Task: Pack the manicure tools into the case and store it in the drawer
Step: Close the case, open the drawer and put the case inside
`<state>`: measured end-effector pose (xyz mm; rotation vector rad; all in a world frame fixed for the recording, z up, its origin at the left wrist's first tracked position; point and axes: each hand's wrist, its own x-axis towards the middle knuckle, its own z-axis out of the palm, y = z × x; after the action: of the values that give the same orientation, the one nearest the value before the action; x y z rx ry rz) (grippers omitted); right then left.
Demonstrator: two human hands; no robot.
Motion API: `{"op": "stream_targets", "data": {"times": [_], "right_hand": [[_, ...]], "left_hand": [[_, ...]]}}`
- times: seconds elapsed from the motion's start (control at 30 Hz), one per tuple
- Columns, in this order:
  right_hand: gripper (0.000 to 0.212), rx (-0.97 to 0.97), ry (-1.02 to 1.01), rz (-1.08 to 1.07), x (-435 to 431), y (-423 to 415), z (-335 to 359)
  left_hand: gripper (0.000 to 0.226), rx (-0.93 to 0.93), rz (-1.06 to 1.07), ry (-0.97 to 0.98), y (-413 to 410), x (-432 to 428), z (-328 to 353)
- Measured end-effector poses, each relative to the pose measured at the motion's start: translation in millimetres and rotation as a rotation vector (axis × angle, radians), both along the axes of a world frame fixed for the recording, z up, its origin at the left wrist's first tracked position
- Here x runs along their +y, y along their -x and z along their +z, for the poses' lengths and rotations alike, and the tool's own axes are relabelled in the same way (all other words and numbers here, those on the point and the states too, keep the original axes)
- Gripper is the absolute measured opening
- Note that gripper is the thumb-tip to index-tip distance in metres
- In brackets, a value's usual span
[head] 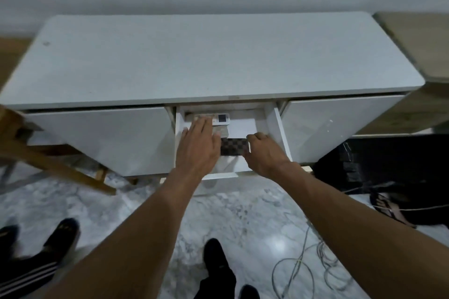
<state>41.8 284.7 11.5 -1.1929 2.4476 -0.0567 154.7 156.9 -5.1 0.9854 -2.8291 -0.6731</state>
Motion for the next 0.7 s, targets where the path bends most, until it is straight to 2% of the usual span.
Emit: {"op": "stream_targets", "data": {"times": [0.17, 0.33, 0.5, 0.7], "right_hand": [[0.048, -0.025, 0.111, -0.040, 47.9, -30.7, -10.6], [0.070, -0.040, -0.001, -0.028, 87.1, -54.5, -24.5], [0.074, -0.001, -0.037, -0.004, 101.4, -59.6, -34.4], [0.076, -0.042, -0.052, -0.019, 95.4, -57.5, -38.9]], "left_hand": [[0.056, -0.060, 0.024, 0.026, -57.9, 56.5, -14.6], [0.062, -0.215, -0.017, 0.037, -91.9, 85.7, -34.6], [0.067, -0.258, -0.040, 0.051, -98.0, 94.8, -42.5], [0.071, -0.275, -0.038, 0.008, -92.6, 92.0, -46.2]]}}
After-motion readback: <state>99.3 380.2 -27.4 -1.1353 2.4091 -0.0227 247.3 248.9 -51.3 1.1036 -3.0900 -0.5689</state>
